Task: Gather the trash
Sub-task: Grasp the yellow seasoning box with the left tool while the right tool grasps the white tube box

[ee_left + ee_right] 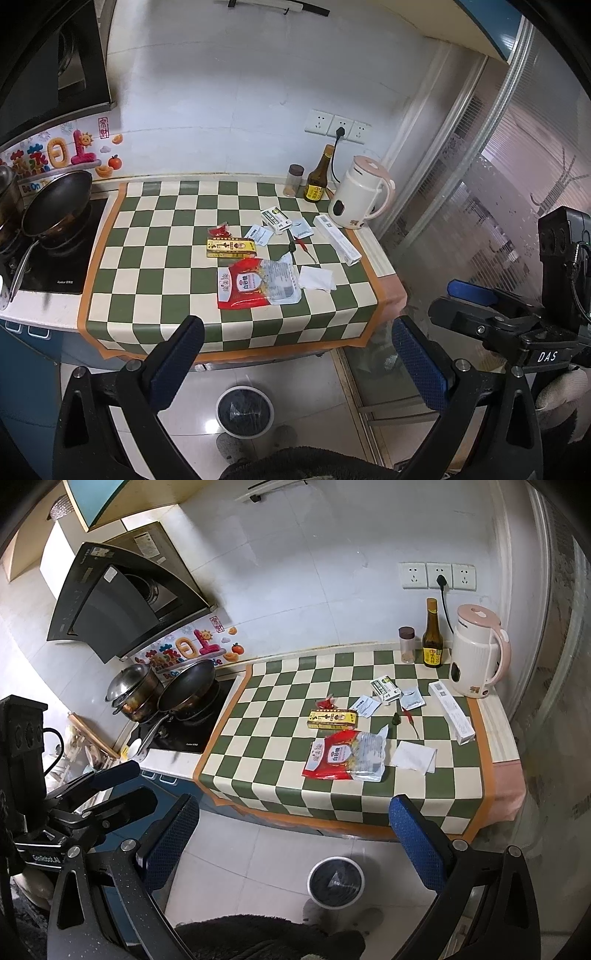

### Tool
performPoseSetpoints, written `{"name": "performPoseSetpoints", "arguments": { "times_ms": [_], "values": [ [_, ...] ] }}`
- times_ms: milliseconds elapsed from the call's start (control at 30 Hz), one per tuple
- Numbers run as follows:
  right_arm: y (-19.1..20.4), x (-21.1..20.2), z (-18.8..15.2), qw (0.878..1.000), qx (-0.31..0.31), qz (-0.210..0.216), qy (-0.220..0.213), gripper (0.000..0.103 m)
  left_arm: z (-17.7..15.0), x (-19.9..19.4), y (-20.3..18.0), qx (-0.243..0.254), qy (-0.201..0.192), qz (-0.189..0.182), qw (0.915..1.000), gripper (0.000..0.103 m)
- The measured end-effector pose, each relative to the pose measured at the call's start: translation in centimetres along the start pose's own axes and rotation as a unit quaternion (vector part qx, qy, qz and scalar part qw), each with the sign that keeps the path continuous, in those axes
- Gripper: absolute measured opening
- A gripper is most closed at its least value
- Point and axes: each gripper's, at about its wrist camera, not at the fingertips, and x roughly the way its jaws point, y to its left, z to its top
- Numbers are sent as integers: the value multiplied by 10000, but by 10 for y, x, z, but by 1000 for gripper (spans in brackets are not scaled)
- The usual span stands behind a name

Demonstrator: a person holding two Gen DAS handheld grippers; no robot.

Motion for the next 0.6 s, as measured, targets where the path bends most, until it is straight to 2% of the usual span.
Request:
{"name": "performPoseSetpoints", "arguments": {
  "times_ms": [133,200,233,267,300,367,400,500,567,600],
  "values": [
    [5,6,-5,9999,149,-25,24,103,3,5,10,6,45,5,10000,103],
    [7,10,-3,9996,248,-89,23,103,5,11,14,21,-39,330,9994,103],
    [7,13,-4,9994,303,-151,7,103,8,18,18,90,-105,771,9969,103],
    [7,16,-1,9990,374,-247,-14,103,10,25,20,145,-143,1078,9940,103],
    [4,22,2,9980,485,-394,-44,103,14,37,24,227,-220,1568,9871,103],
    [-6,33,2,9947,735,-711,-95,103,21,60,33,281,-271,2052,9780,103],
    [-16,42,8,9923,876,-871,-84,103,26,76,39,283,-199,2213,9746,103],
    [-53,75,18,9849,1148,-1288,114,103,40,129,53,462,69,2317,9717,103],
    [-90,102,30,9811,1282,-1393,392,103,54,183,54,1060,350,2564,9601,103],
    [-109,119,35,9794,1305,-1443,542,103,61,209,53,1392,528,2684,9517,103]
  ]
}}
